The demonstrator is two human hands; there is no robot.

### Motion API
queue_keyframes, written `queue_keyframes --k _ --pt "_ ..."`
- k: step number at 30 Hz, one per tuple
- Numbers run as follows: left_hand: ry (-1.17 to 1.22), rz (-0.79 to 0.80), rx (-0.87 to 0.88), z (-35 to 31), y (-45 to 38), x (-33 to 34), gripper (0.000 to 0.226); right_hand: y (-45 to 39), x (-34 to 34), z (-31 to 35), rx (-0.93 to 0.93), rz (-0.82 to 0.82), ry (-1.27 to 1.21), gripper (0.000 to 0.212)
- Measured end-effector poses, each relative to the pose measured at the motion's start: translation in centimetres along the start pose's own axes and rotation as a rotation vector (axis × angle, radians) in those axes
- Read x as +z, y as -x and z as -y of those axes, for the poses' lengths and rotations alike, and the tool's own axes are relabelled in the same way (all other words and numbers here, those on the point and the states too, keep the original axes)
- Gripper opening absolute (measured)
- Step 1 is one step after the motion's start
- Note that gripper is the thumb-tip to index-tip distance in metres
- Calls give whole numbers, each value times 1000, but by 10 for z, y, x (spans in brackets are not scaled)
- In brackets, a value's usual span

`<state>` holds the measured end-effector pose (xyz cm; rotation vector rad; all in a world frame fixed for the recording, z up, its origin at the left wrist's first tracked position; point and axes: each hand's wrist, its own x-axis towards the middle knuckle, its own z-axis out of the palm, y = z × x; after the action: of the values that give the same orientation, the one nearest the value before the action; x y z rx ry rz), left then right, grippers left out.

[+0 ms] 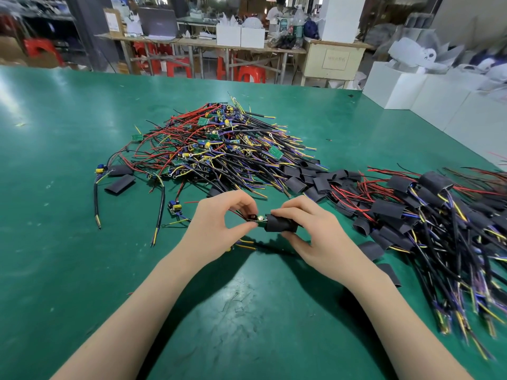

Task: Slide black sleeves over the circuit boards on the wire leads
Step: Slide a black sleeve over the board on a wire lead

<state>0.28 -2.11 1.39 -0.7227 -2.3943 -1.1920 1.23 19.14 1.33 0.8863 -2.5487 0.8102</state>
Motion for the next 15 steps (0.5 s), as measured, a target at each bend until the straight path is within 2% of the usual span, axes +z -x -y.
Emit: queue_keyframes --k 8,15 --pt "-4 20 43 -1 0 1 20 0 -3 2 18 8 -64 33" --pt "329 9 -245 4 0 2 19 -2 -1 5 -28 -64 -27 38"
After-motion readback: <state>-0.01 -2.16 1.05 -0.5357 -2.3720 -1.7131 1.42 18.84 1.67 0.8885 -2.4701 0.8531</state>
